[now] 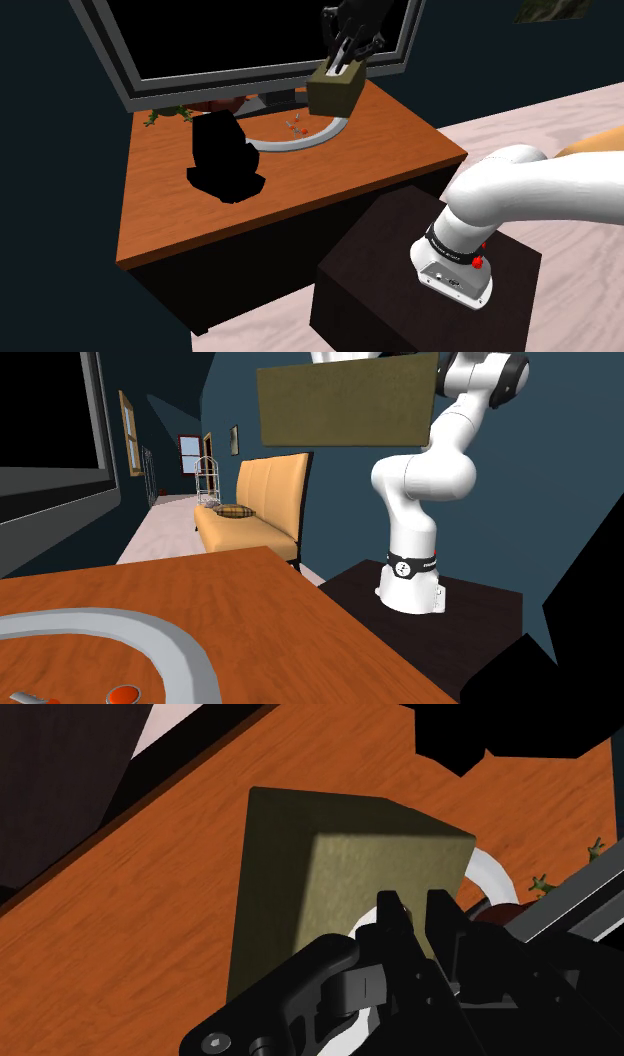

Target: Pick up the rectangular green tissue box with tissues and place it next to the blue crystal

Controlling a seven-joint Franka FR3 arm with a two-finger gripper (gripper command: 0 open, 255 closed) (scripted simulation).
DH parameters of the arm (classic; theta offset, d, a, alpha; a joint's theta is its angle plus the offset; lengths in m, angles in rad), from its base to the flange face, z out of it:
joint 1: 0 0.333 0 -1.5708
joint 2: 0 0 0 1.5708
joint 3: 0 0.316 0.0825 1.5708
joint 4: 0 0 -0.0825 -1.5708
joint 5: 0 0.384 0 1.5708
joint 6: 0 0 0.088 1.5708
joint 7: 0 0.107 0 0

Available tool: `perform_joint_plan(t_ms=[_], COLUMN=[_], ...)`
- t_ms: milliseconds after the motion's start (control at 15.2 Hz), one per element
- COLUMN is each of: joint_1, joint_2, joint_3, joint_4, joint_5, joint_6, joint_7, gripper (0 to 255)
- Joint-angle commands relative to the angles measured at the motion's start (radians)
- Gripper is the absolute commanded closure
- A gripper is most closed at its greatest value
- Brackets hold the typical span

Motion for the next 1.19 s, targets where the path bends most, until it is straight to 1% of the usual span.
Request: perform_joint_plan(t_ms=[0, 1122], joint_1=[0.004, 0.04], joint_2=[-0.011, -0.053], joint_3=[0.004, 0.055], joint_4=[-0.036, -0.281], joint_5=[0.006, 0.067], joint_6=[0.025, 0.227], joint_7=[-0.004, -0.026], gripper=[255, 255])
